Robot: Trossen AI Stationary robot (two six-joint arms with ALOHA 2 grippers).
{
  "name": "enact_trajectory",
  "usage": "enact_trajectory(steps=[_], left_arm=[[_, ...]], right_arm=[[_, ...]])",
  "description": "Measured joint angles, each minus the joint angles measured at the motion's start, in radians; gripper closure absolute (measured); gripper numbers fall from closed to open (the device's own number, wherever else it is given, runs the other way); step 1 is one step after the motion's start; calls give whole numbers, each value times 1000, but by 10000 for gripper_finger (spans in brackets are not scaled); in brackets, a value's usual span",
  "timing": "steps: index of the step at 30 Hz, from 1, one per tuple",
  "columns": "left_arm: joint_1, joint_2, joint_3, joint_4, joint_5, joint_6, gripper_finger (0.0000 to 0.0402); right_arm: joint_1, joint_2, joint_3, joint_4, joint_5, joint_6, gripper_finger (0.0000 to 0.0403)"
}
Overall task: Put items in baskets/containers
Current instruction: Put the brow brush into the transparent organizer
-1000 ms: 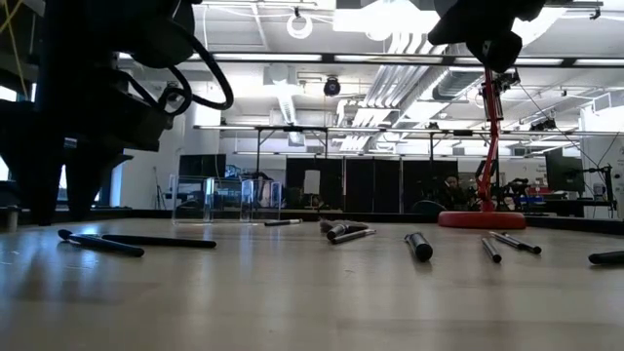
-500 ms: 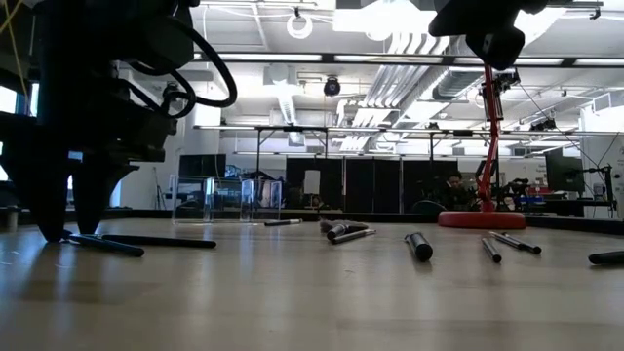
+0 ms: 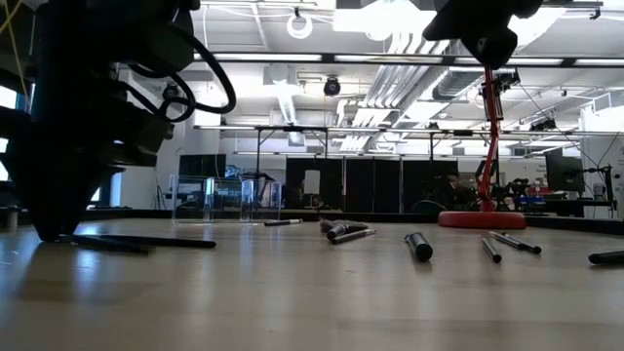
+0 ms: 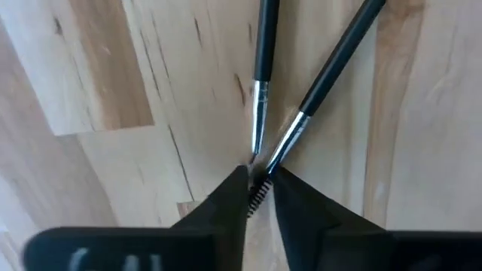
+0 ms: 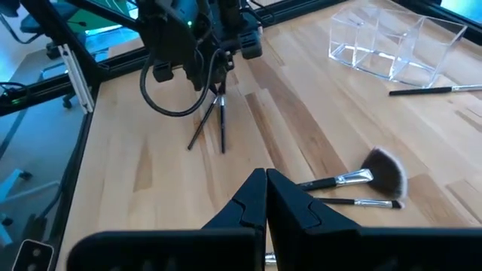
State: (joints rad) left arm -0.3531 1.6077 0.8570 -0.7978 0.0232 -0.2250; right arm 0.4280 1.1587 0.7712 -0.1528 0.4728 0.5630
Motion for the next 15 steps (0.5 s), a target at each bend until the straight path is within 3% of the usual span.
enact_trajectory(steps=[5,15], left_arm=[[0,0,0,-2,19,-69,395],[0,3,114,-135,33,-95,400]], right_arm=[[-12,0,0,0,0,0,402],[-17,0,0,0,0,-53,402]])
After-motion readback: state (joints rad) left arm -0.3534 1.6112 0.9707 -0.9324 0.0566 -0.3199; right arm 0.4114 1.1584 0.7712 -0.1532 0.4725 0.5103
